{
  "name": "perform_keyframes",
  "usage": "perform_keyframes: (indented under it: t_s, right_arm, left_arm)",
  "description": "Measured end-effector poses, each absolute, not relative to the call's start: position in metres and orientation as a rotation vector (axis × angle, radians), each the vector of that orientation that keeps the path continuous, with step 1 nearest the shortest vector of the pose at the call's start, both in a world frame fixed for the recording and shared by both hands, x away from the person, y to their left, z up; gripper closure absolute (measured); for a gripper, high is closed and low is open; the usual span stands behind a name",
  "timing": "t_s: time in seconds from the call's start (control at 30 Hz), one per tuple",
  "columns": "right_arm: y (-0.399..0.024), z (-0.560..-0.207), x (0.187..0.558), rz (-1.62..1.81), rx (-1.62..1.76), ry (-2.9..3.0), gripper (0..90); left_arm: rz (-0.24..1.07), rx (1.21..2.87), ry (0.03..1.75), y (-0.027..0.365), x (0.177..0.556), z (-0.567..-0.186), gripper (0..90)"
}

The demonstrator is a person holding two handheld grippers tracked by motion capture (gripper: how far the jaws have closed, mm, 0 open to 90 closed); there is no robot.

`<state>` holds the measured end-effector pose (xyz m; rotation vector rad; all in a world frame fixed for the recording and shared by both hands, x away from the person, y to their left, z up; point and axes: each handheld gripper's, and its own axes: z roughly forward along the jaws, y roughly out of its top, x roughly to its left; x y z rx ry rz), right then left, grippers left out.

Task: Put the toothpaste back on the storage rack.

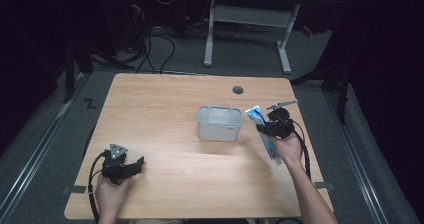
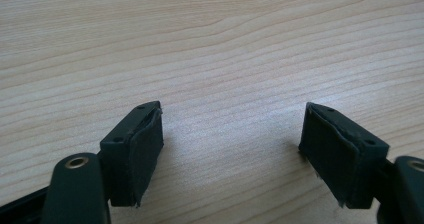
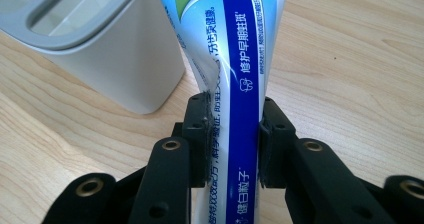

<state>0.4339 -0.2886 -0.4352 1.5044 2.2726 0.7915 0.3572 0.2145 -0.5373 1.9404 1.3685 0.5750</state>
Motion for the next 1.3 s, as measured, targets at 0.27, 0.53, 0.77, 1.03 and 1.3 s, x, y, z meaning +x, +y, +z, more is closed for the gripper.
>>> perform_keyframes:
  t_s: [0.27, 0.53, 0.77, 1.03, 1.3]
  right_arm:
    - [-0.289, -0.427, 0.430, 0.819, 1.484, 2.277, 70.9]
    - [-0.287, -0.418, 0.425, 0.859, 1.440, 2.266, 70.8]
    - [-0.289, -0.411, 0.420, 0.903, 1.431, 2.254, 70.7]
    - [-0.286, -0.406, 0.418, 0.942, 1.393, 2.260, 70.6]
    - [-0.279, -0.392, 0.415, 1.002, 1.351, 2.251, 71.0]
  left_arm:
    - [0.577, 1.943, 1.371, 0.214, 0.357, -0.537, 25.5]
    - [0.578, 1.941, 1.370, 0.214, 0.357, -0.537, 25.5]
    - [0.579, 1.942, 1.370, 0.214, 0.357, -0.537, 25.5]
    - [0.586, 1.948, 1.370, 0.214, 0.357, -0.537, 25.5]
    - [0.585, 1.948, 1.370, 0.214, 0.357, -0.537, 25.5]
